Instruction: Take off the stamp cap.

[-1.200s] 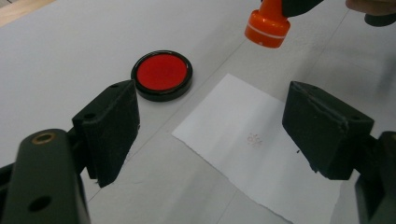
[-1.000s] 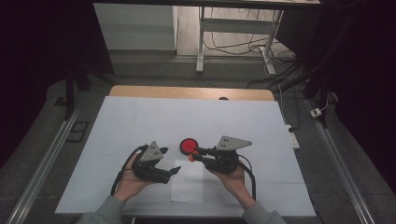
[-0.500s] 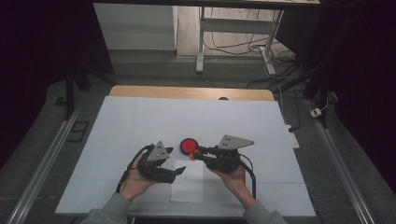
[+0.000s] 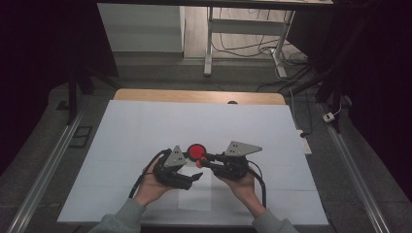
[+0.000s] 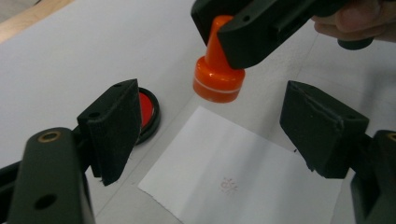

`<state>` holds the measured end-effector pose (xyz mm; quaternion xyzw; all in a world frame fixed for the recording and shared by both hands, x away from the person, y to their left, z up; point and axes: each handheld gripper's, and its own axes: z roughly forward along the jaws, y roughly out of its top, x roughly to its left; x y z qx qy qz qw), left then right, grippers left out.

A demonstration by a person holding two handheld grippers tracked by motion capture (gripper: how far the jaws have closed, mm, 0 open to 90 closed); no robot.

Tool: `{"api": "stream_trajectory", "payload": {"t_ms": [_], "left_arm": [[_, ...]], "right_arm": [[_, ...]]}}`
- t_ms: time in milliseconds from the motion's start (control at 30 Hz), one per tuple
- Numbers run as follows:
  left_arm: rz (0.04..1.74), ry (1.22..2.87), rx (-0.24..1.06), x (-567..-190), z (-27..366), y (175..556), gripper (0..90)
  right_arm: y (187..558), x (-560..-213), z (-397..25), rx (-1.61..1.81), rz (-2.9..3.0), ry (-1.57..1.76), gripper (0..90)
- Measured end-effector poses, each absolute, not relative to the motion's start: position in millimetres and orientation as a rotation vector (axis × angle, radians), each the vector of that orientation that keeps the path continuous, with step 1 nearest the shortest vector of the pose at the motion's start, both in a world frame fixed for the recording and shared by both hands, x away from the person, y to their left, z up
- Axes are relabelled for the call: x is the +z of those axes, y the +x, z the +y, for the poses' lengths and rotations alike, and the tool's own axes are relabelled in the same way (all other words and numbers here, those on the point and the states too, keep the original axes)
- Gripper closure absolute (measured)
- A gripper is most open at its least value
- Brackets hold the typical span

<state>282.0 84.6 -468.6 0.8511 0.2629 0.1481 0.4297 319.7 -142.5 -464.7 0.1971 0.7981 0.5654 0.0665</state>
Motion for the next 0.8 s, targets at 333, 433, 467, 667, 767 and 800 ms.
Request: {"api": "stream_trajectory", "payload": {"t_ms": [333, 433, 467, 667, 767, 800], "left_arm": [[0.646, 2.147, 0.379, -474.9, 76.8, 282.7, 27.0], [0.640, 2.153, 0.389, -475.9, 75.5, 283.1, 28.4], [0.640, 2.154, 0.393, -476.3, 75.2, 283.4, 29.9], [0.631, 2.157, 0.406, -478.5, 73.8, 284.5, 35.2], [0.626, 2.158, 0.415, -479.8, 72.6, 284.8, 40.6], [0.621, 2.161, 0.428, -480.2, 72.4, 284.8, 40.6]], "right_arm": [[319.4, -466.1, -141.2, 1.704, 2.414, 0.593, 72.3], [319.4, -466.7, -140.7, 1.704, 2.414, 0.593, 72.3], [319.5, -467.1, -140.5, 1.701, 2.418, 0.594, 72.3], [319.6, -468.0, -140.2, 1.701, 2.421, 0.597, 72.3], [319.8, -468.1, -140.2, 1.705, 2.421, 0.598, 72.3], [319.8, -468.1, -140.2, 1.705, 2.421, 0.598, 72.3]]}}
